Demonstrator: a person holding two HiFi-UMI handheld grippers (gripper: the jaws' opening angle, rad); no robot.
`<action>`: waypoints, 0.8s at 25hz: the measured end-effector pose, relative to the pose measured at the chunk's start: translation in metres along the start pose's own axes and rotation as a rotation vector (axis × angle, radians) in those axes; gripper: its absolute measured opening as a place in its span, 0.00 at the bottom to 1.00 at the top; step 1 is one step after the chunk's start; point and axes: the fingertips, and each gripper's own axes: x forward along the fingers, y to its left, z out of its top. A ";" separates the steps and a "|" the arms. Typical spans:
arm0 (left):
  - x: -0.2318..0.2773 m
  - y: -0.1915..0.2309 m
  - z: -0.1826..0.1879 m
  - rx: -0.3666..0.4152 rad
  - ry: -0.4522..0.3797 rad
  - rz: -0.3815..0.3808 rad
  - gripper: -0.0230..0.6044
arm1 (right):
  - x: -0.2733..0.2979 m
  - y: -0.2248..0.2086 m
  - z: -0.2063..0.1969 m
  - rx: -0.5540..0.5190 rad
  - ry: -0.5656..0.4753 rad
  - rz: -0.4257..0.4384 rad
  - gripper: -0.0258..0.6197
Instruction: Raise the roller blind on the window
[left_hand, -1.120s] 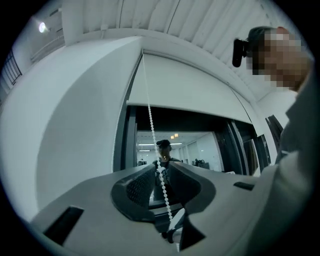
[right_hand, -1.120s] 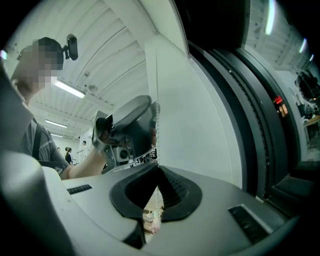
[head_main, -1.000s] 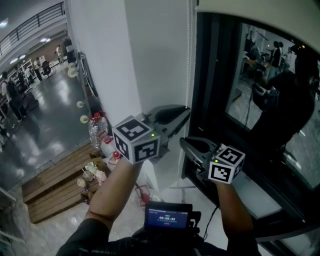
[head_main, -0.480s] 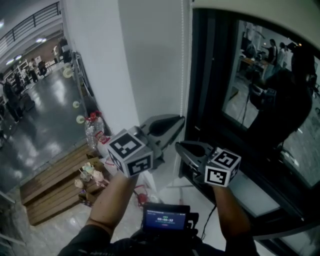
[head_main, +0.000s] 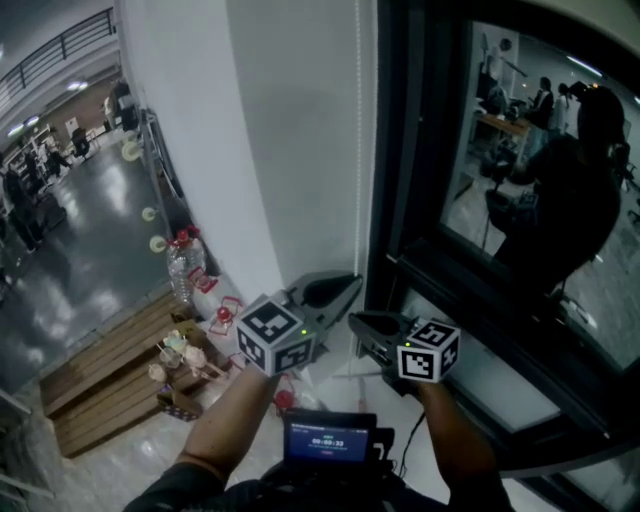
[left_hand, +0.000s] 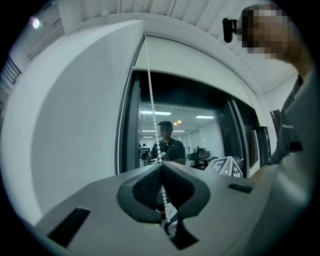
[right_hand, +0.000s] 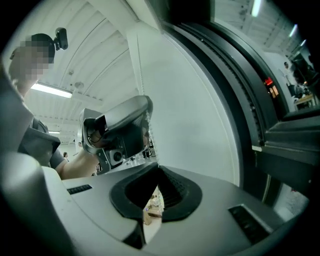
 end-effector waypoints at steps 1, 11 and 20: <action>0.001 0.000 -0.007 -0.008 0.009 -0.003 0.03 | 0.000 -0.003 -0.007 0.003 0.009 -0.005 0.04; -0.002 0.007 -0.023 -0.051 -0.001 -0.022 0.03 | -0.027 -0.006 0.005 -0.142 0.035 -0.111 0.10; -0.002 -0.002 -0.024 -0.050 -0.029 -0.050 0.03 | -0.046 0.021 0.101 -0.233 -0.179 -0.072 0.15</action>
